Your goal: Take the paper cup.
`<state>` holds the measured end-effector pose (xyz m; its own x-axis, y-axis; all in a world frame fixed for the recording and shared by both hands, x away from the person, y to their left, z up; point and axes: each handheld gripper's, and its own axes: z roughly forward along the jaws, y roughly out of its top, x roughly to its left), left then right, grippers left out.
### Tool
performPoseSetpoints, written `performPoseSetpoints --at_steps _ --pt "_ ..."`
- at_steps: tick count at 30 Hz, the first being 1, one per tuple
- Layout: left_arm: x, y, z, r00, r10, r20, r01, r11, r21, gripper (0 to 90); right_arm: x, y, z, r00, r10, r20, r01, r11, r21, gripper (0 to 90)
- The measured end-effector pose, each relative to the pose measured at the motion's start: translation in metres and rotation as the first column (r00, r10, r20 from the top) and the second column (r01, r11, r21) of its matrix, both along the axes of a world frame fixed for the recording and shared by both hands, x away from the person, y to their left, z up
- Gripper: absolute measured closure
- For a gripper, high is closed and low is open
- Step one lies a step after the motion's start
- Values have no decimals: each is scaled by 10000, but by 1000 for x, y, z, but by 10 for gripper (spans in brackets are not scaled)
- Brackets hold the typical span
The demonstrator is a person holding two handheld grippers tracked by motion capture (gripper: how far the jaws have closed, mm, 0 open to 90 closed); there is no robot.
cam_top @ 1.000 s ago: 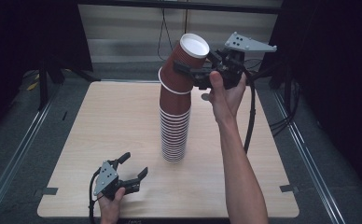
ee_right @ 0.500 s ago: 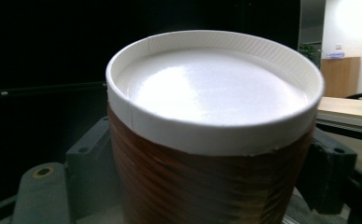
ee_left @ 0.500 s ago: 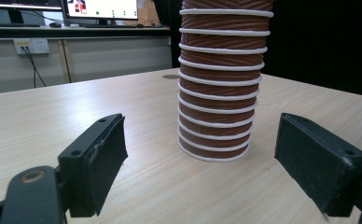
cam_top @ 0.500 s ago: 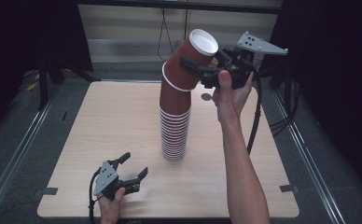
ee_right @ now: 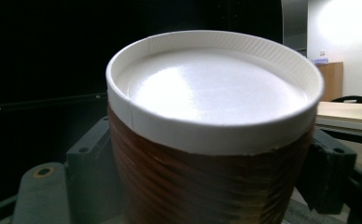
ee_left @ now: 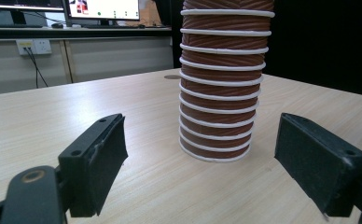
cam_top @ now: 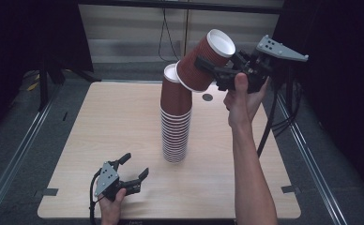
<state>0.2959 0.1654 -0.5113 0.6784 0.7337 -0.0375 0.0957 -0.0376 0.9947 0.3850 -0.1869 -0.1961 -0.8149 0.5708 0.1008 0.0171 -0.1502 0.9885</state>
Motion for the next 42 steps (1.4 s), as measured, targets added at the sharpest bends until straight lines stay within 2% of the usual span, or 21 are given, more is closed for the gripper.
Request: performPoseSetpoints --at_steps 3,6,8,14,18,22,26,28,35,37,39,42 --pt "0 0 0 10000 -9 4 9 10000 18 163 -1 -5 0 10000 -50 4 50 10000 86 197" --pt "0 0 0 10000 -13 32 13 10000 1 163 -4 -10 -1 9997 -248 66 249 9996 -91 198" --pt "0 0 0 10000 5 25 -5 10000 0 163 -5 -16 -4 9997 -231 -1 231 9997 51 198" --pt "0 0 0 10000 16 -41 -16 10000 -60 162 -11 -30 -10 9986 -533 -56 532 9986 -79 199" --pt "0 -1 0 10000 7 -96 -8 10000 -42 162 -15 -41 -13 9977 -681 -50 681 9977 49 199" --pt "1 -1 0 9999 52 -144 -52 10000 -4 160 -17 -51 -19 9964 -811 -234 811 9967 21 199" --pt "0 -4 1 9994 332 -122 -328 9989 328 159 -21 -59 -31 9941 -1004 -403 997 9948 -196 200" --pt "0 -5 1 9992 353 -161 -347 9987 383 159 -23 -63 -38 9943 -926 -523 913 9955 -271 200" --pt "2 -3 1 9991 251 -331 -245 9995 192 158 -24 -69 -63 9905 -1023 -917 972 9935 -585 201" --pt "3 -3 1 9989 149 -438 -140 9997 196 158 -25 -68 -69 9897 -1007 -1014 938 9931 -709 201" --pt "5 -4 1 9974 -522 -499 521 9986 -27 155 -26 -67 -75 9892 -984 -1087 888 9920 -893 201" --pt "5 -5 2 9976 -471 -511 475 9988 79 156 -26 -65 -87 9868 -965 -1301 831 9910 -1047 201"
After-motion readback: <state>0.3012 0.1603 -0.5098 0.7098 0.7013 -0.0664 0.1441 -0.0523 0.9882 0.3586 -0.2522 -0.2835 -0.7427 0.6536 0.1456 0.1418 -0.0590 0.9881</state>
